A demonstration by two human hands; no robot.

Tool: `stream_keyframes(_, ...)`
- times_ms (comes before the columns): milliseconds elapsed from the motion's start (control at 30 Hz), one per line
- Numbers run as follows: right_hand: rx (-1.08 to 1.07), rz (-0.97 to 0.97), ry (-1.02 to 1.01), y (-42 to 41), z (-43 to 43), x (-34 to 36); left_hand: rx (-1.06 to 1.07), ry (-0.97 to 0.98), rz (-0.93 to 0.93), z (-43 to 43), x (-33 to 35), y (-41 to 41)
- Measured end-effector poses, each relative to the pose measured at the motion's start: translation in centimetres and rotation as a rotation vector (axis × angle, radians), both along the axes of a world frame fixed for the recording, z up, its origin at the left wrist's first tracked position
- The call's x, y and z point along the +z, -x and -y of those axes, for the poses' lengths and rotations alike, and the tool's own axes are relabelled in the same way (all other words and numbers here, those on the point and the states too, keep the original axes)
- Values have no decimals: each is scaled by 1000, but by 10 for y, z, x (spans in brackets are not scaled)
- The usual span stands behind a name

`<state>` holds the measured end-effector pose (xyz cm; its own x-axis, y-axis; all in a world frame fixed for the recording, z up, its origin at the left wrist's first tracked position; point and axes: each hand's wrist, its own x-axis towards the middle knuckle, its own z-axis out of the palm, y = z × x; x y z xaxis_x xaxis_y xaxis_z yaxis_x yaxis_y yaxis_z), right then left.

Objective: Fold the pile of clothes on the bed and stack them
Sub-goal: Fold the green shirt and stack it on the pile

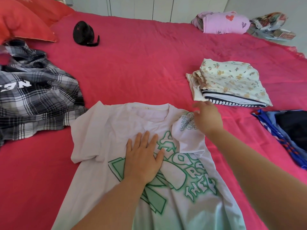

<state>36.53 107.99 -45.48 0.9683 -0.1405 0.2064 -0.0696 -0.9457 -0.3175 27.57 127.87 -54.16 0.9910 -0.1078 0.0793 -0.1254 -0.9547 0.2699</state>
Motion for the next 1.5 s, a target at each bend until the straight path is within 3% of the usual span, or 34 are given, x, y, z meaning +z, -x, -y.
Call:
stream_keyframes(100,201,14,31,24,-16,-13,3,-4,2,1,0,0)
stream_keyframes(167,310,-164,124,35,-25,-26,4,-1,0,2,-1,-1)
stream_keyframes(267,283,-345,225,40,-28,-35,6,-6,-11,4,-2,1)
stream_keyframes(433,261,-68,113,67,-50,-40,-17,39,-59,6,1,-1)
stream_keyframes(600,230,-310,178,95,-60,-57,-108,115,-145,-5,25,-3)
stream_keyframes(700,193,-269,143,91,-67,-46,-120,349,-5,-32,54,-2)
stream_keyframes(833,296,-141,107,92,-105,-40,141,285,222,-99,79,-5)
stream_keyframes(933,365,-209,90,100,-132,-55,417,214,163,-142,74,-5)
stream_keyframes(1067,334,-257,119,100,-134,-74,757,758,-42,-164,68,1)
stream_keyframes(1300,321,-229,137,99,-133,-79,843,1323,-421,-172,82,-12)
stream_keyframes(1400,323,-226,120,99,-135,-79,882,1587,-179,-171,97,-15)
stream_keyframes(1500,328,-222,115,100,-135,-78,704,1475,111,-157,120,-20)
